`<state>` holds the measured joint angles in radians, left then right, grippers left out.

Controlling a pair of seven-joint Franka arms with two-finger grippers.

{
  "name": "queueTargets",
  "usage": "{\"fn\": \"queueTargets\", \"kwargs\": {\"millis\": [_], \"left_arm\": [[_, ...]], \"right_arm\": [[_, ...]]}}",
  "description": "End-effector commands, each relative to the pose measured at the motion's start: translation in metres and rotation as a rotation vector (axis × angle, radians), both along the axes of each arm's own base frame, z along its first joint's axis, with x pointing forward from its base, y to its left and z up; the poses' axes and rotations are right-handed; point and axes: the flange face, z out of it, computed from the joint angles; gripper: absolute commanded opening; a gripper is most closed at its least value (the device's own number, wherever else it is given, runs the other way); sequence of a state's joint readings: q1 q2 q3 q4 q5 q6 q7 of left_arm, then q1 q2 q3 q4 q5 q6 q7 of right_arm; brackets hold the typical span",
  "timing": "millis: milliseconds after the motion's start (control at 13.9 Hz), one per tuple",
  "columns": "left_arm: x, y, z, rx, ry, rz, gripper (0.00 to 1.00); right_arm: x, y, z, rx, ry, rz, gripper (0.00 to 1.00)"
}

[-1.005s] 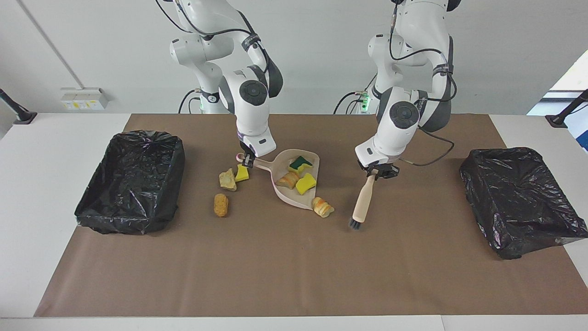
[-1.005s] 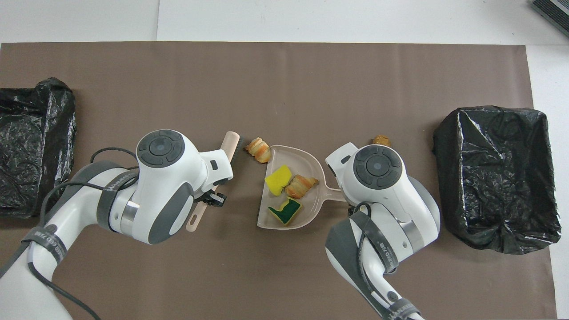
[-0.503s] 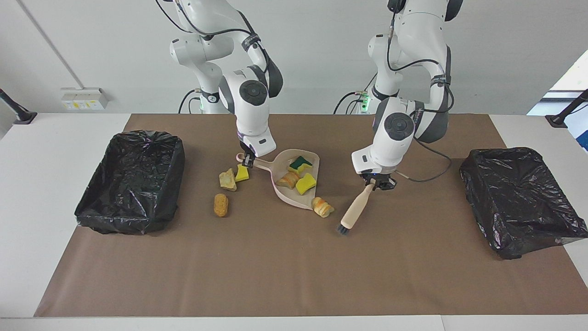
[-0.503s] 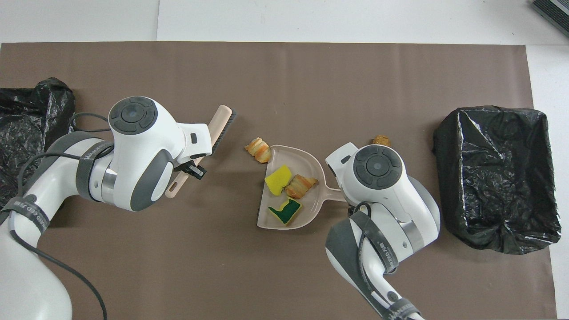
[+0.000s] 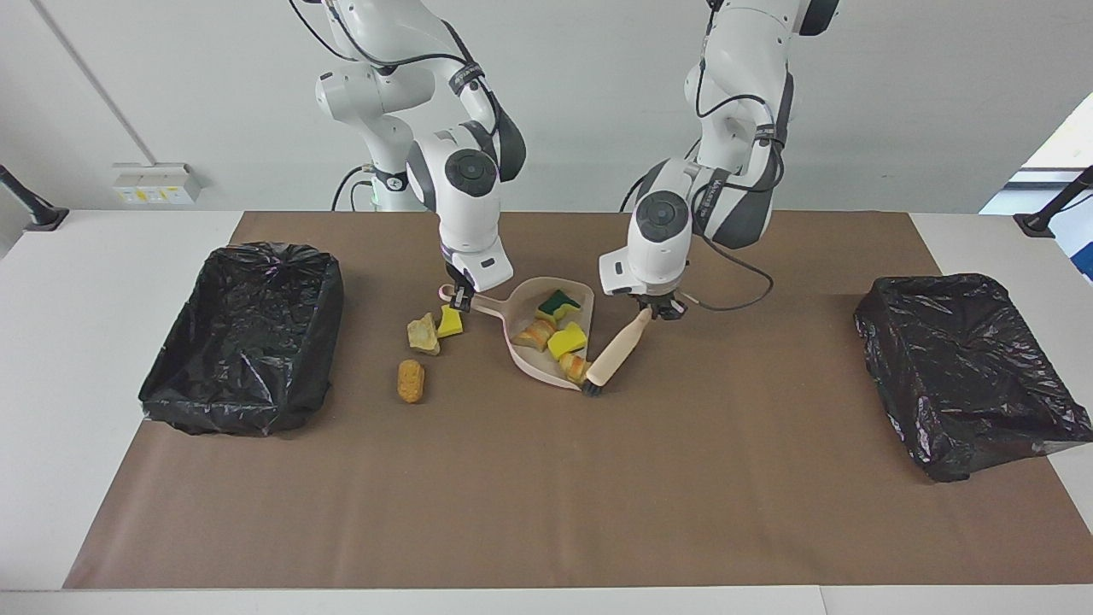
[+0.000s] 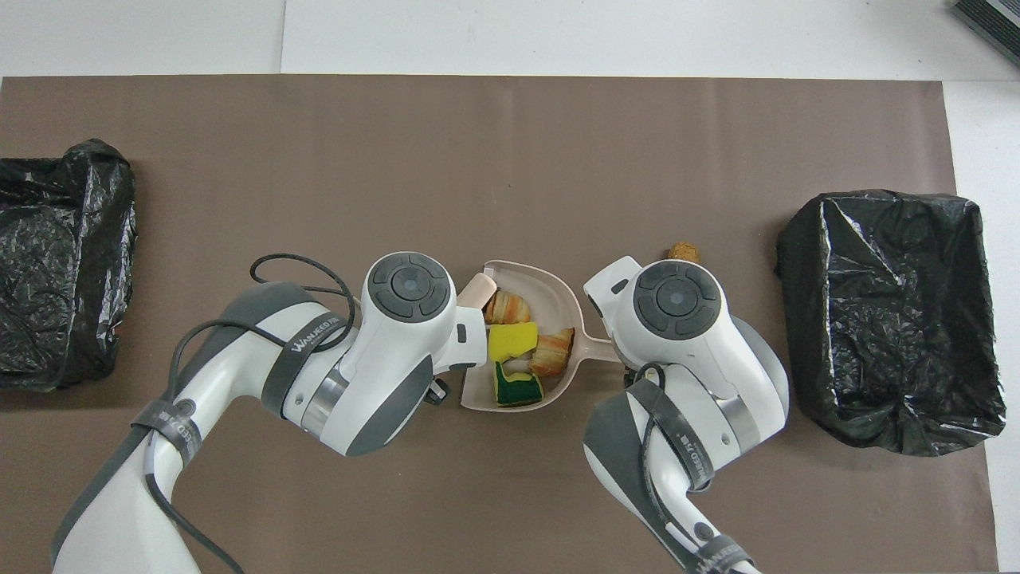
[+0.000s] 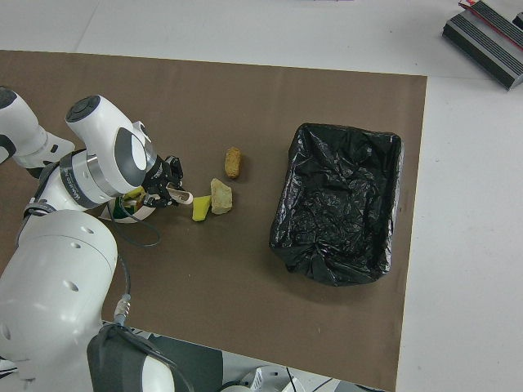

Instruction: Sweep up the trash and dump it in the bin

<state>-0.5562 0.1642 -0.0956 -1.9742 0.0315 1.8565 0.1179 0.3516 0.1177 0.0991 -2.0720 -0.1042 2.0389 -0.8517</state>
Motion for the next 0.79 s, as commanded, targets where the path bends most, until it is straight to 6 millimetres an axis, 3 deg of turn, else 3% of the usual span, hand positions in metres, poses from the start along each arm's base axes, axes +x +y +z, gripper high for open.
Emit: {"fn": "queueTargets", "kwargs": {"millis": [0, 144, 503, 718], "left_arm": [[-0.027, -0.008, 0.015, 0.003, -0.007, 0.075, 0.00], [-0.035, -0.015, 0.017, 0.033, -0.036, 0.200, 0.00], [-0.022, 0.007, 0.018, 0.074, -0.043, 0.346, 0.00], [-0.007, 0.042, 0.054, 0.047, -0.078, 0.426, 0.00]], "right_arm": [[-0.005, -0.003, 0.004, 0.001, 0.001, -0.033, 0.00], [-0.005, -0.003, 0.002, 0.000, 0.004, -0.033, 0.00], [0.006, -0.016, 0.008, 0.011, -0.005, -0.073, 0.00], [0.018, -0.032, 0.023, 0.026, -0.028, -0.082, 0.00]]}}
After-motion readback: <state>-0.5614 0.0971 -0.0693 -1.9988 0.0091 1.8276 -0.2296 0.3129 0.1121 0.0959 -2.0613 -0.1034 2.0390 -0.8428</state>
